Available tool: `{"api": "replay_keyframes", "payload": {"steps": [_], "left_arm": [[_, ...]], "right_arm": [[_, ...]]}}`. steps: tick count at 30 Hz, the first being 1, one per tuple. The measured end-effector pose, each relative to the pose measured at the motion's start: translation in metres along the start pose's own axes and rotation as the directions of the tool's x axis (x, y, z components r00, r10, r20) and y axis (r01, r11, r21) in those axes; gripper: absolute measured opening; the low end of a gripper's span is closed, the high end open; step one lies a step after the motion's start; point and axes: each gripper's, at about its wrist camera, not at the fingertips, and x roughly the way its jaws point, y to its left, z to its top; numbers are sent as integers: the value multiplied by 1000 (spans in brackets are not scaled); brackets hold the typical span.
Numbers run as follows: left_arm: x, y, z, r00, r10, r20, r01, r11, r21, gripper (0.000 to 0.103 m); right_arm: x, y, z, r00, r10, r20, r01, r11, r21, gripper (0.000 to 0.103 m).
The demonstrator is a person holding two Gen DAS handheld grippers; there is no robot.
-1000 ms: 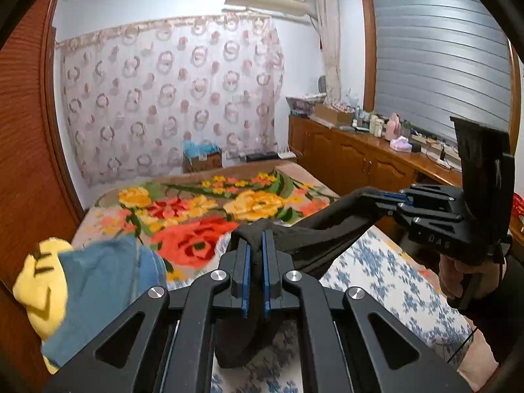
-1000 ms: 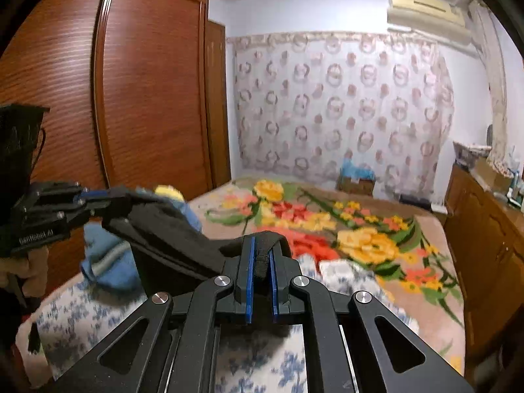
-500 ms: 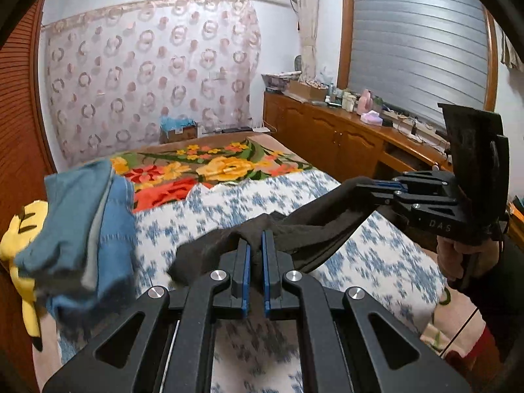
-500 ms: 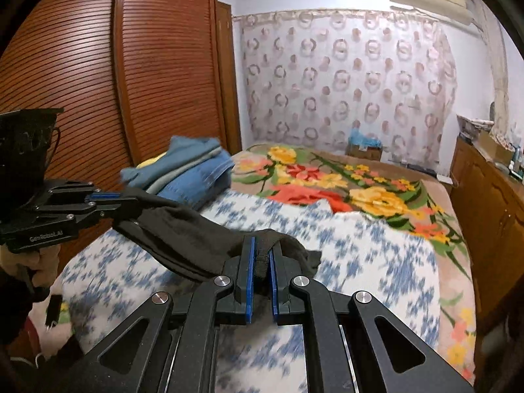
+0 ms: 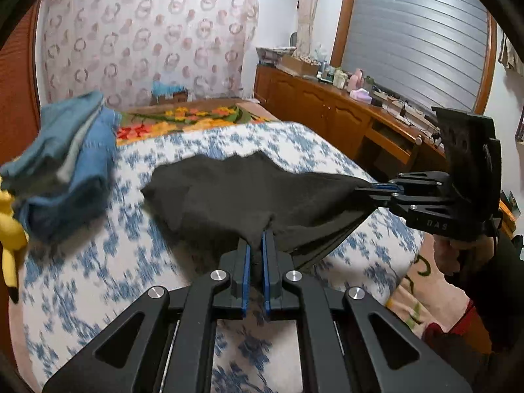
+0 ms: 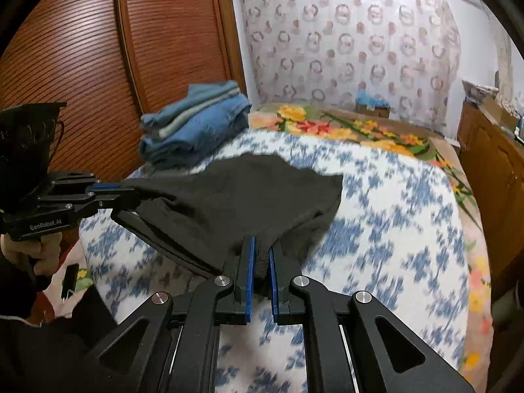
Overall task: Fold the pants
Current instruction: 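Fold the held garment end over onto the rest with both tools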
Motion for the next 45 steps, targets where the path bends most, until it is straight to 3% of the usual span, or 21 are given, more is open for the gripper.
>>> {"api": "replay_keyframes", "payload": {"steps": [10, 26, 45], "left_arm": [[-6, -6, -29, 999, -31, -35, 29, 998, -48, 7], [-18, -12, -43, 998, -49, -44, 46, 996, -77, 7], [4, 1, -3, 1000, 5, -1, -5, 999, -38, 7]], "right_arm": [[-24, 2, -11, 1000, 30, -3, -30, 999, 37, 8], [-35, 12, -42, 999, 46, 5, -46, 997, 57, 8], [-7, -1, -12, 998, -8, 59, 5, 999, 45, 8]]}}
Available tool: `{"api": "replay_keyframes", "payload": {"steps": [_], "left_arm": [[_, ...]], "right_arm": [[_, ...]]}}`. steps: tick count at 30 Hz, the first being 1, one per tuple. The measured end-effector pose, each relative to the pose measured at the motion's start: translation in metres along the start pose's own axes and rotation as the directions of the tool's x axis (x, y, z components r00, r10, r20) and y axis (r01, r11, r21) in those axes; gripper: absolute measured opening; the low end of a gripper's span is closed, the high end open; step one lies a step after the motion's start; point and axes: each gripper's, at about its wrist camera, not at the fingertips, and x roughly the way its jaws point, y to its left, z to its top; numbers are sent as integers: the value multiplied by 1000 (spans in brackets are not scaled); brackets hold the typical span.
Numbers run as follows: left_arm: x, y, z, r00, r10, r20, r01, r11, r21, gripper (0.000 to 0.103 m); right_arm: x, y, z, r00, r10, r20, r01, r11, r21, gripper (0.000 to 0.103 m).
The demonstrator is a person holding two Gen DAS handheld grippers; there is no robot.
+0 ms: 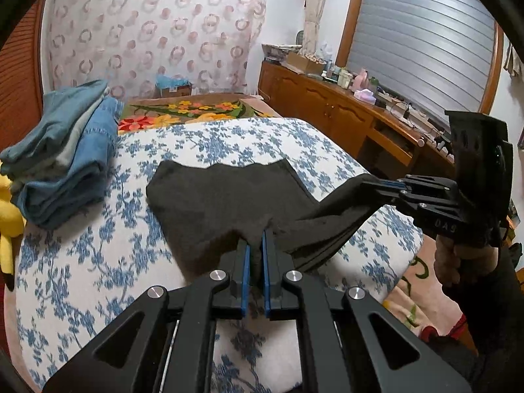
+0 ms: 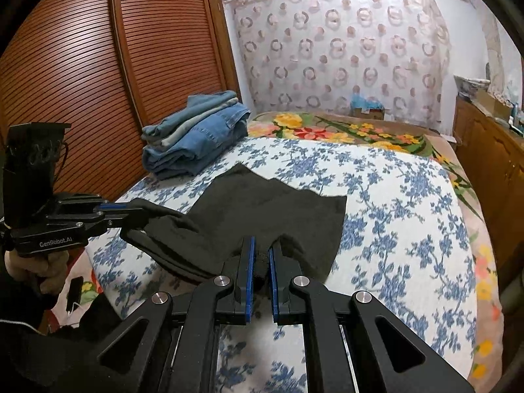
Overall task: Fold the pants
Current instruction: 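Fold the held garment end over onto the rest with both tools, then open both tools and release the folded black garment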
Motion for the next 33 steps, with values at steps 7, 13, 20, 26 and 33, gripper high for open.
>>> {"api": "replay_keyframes", "payload": {"steps": [7, 13, 20, 26, 33], "left_arm": [[16, 11, 18, 1000, 25, 13, -25, 1000, -1, 7], [32, 24, 33, 999, 42, 15, -42, 999, -13, 7], [48, 34, 50, 997, 75, 14, -75, 997, -16, 7], [66, 48, 51, 995, 98, -13, -98, 994, -43, 9], [65, 52, 43, 993, 119, -6, -119, 992, -51, 55]], "right_arm": [[12, -9, 13, 999, -15, 30, 15, 1000, 1, 8], [40, -17, 24, 999, -45, 29, 45, 999, -2, 8], [74, -29, 42, 998, -65, 18, 65, 998, 18, 8], [105, -38, 46, 997, -77, -25, 78, 996, 32, 8], [120, -43, 50, 994, -100, -54, 102, 994, 35, 18]]}}
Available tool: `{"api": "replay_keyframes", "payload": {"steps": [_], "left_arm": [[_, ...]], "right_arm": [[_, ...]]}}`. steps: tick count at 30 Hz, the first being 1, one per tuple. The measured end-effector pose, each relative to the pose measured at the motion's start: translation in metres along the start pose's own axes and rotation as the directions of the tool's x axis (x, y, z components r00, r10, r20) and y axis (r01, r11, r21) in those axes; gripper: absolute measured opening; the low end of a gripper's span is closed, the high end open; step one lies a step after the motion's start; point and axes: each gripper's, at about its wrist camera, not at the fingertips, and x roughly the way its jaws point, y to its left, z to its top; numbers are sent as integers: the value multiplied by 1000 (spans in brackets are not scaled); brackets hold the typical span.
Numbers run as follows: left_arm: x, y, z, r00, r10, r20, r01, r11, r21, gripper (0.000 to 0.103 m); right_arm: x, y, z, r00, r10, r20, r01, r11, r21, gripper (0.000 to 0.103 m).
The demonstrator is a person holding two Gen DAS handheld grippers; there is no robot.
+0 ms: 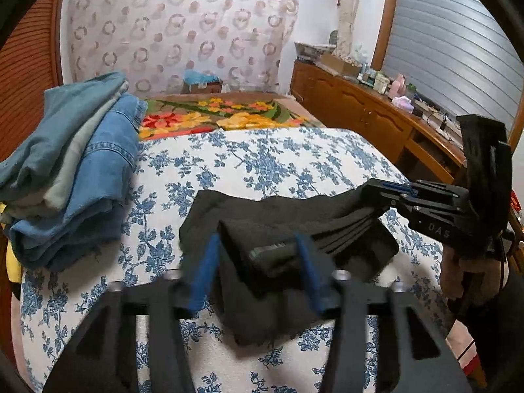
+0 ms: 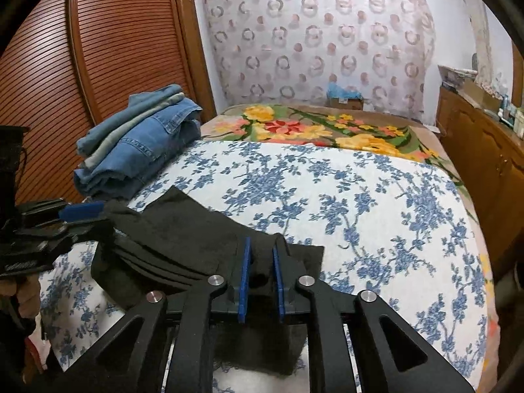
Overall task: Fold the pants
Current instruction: 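Open both tools and release the folded black garment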
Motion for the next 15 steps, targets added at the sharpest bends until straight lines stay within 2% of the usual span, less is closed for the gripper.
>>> {"api": "replay_keyframes", "payload": {"steps": [2, 3, 8, 12, 15], "left_arm": [[-2, 1, -2, 1000, 2, 1, -2, 1000, 2, 61], [-4, 2, -4, 1000, 0, 3, 0, 1000, -2, 61], [-8, 7, -22, 1000, 1, -24, -1, 1000, -10, 61], [-1, 10, -38, 998, 8, -61, -8, 1000, -5, 61], [7, 11, -44, 996, 1, -91, -2, 1000, -14, 51]], "right_arm": [[-5, -2, 1, 1000, 1, 12, -1, 1000, 2, 30], [-8, -4, 2, 1000, -9, 18, 9, 1000, 2, 37], [-27, -6, -10, 999, -42, 24, 43, 999, -27, 38], [-33, -6, -31, 1000, -17, -25, 16, 999, -50, 39], [-27, -8, -43, 997, -5, -73, 1, 999, -51, 38]]}}
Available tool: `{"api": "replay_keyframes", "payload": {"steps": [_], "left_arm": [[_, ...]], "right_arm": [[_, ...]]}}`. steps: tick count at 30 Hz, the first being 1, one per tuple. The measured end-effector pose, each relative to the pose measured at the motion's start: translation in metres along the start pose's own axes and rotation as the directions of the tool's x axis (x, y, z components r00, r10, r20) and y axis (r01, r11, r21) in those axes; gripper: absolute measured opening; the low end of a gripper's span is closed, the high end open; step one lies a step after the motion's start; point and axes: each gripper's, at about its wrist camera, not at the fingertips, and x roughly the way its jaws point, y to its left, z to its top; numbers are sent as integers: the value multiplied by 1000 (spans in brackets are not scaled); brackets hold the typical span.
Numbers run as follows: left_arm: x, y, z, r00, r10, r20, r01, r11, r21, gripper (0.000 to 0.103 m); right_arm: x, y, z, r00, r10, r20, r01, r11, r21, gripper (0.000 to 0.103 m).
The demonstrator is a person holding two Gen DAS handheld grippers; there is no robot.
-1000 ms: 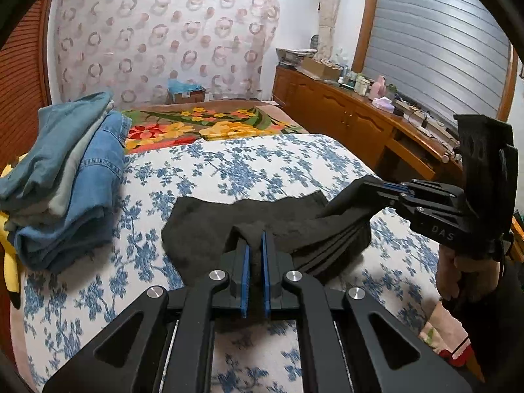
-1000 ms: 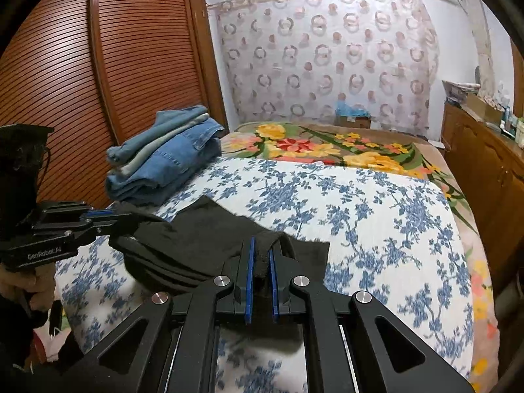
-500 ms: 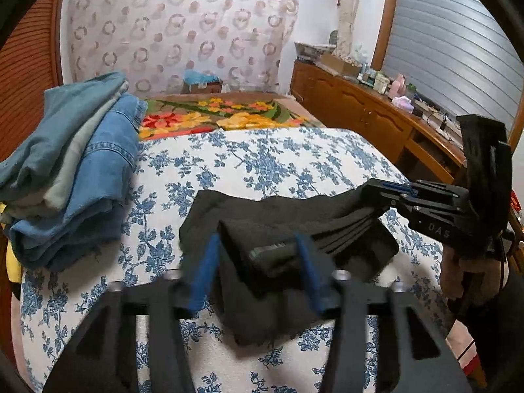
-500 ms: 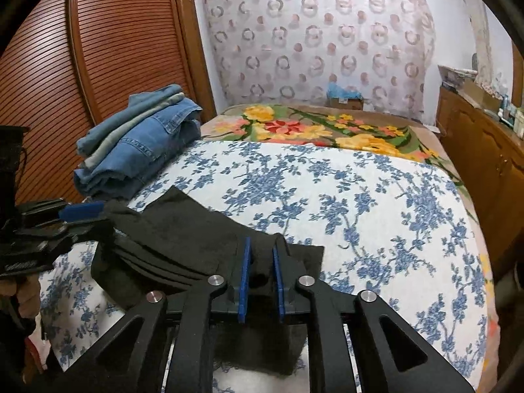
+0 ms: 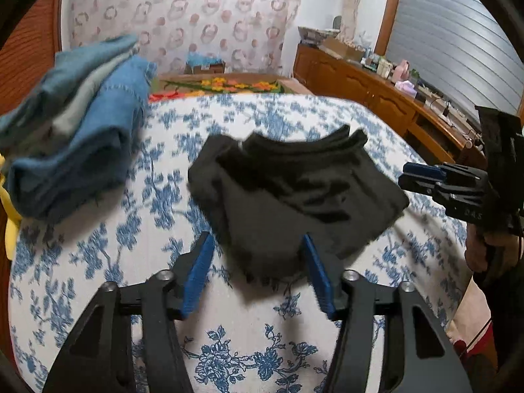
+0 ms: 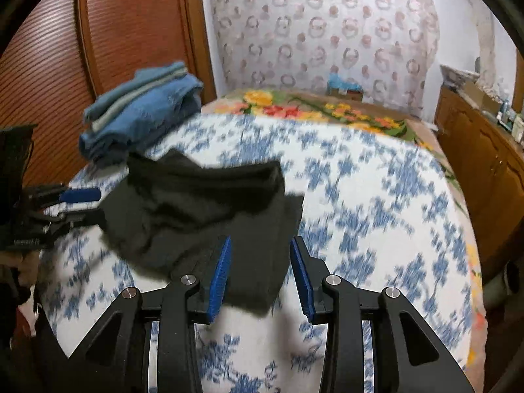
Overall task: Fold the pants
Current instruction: 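Open both tools and release the folded black garment, then close the left tool on the garment's waistband while the right tool grips its edge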
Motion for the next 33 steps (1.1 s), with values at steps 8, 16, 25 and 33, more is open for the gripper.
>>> {"api": "replay_keyframes", "payload": {"steps": [8, 16, 25, 33], "left_arm": [[13, -4, -4, 999, -12, -36, 13, 1000, 19, 42], [1, 0, -3, 1000, -31, 6, 31, 999, 10, 12], [-34, -7, -13, 997, -58, 50, 57, 998, 14, 12], [-39, -4, -35, 998, -65, 13, 65, 998, 2, 12]], "right_arm": [[18, -5, -4, 997, 39, -68, -37, 999, 31, 35], [16, -7, -5, 998, 43, -49, -41, 999, 29, 3], [-23, 0, -23, 998, 66, -14, -66, 998, 19, 3], [-47, 4, -41, 997, 75, -1, -75, 997, 28, 3]]}}
